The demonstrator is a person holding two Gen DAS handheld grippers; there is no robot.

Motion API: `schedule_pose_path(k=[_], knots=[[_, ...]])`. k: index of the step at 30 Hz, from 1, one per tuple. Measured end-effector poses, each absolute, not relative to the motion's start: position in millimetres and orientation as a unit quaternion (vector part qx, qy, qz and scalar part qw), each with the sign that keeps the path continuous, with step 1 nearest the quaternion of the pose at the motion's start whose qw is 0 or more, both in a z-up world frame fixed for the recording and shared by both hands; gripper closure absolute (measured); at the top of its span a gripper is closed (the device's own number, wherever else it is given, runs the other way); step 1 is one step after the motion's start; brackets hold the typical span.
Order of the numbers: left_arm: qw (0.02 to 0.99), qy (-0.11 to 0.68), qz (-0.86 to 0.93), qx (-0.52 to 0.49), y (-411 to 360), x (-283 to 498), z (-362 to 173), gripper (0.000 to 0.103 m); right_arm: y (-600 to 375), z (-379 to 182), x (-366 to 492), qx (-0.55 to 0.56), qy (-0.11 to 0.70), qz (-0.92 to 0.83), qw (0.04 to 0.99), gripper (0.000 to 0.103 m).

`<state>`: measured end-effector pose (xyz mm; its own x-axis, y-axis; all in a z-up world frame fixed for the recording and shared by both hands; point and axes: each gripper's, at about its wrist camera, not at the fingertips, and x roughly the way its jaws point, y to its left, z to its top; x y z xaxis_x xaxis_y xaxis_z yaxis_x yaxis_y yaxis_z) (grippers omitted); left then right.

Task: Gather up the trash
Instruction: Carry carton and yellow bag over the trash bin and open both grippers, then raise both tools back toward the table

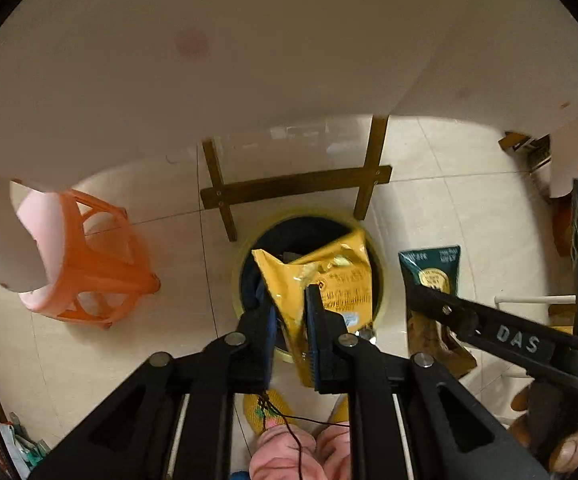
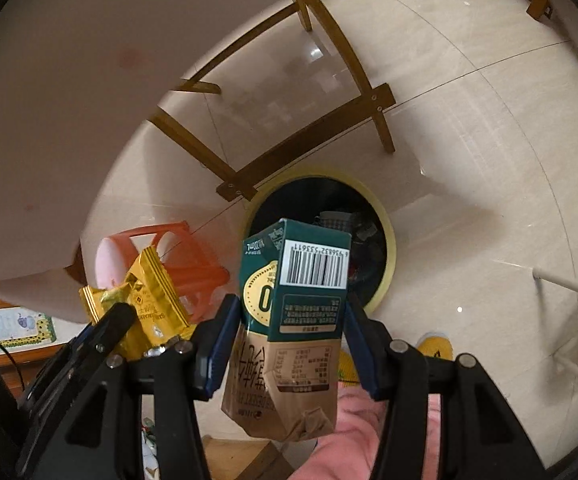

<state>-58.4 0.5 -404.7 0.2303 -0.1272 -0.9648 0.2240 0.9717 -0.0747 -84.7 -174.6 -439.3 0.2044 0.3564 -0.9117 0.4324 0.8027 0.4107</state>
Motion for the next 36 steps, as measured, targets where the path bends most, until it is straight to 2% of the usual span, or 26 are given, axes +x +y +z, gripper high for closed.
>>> schedule_pose_path(k=[1, 6, 7, 9, 15, 19, 26, 36], knots=[[0.781, 0.613, -0.113, 0.040, 1, -57, -410, 0.086, -174, -449, -80, 0.315, 0.631, -0.026, 0.708, 0.050], [0.777, 0.617, -0.121, 0.037, 2, -52, -425, 0.041, -168, -473, -61, 0.315, 0.638, -0.028, 0.702, 0.048], [0.778, 0.615, -0.122, 0.036, 3, -51, -424, 0.037, -166, -473, -57, 0.310, 0.637, -0.026, 0.706, 0.041], [0.778, 0.616, -0.122, 0.037, 3, -50, -422, 0.028, -164, -470, -53, 0.298, 0.634, -0.023, 0.714, 0.033], [0.790, 0.601, -0.112, 0.049, 8, -48, -402, 0.015, -163, -454, -49, 0.290, 0.626, -0.020, 0.724, 0.032], [0.798, 0.590, -0.111, 0.054, 13, -52, -374, 0.012, -163, -438, -53, 0.298, 0.622, -0.024, 0.723, 0.032], [0.810, 0.568, -0.129, 0.065, 17, -66, -294, 0.002, -165, -378, -70, 0.308, 0.617, -0.022, 0.724, 0.032], [0.827, 0.533, -0.173, 0.056, 23, -86, -173, 0.001, -155, -263, -91, 0.298, 0.592, 0.002, 0.749, 0.032]])
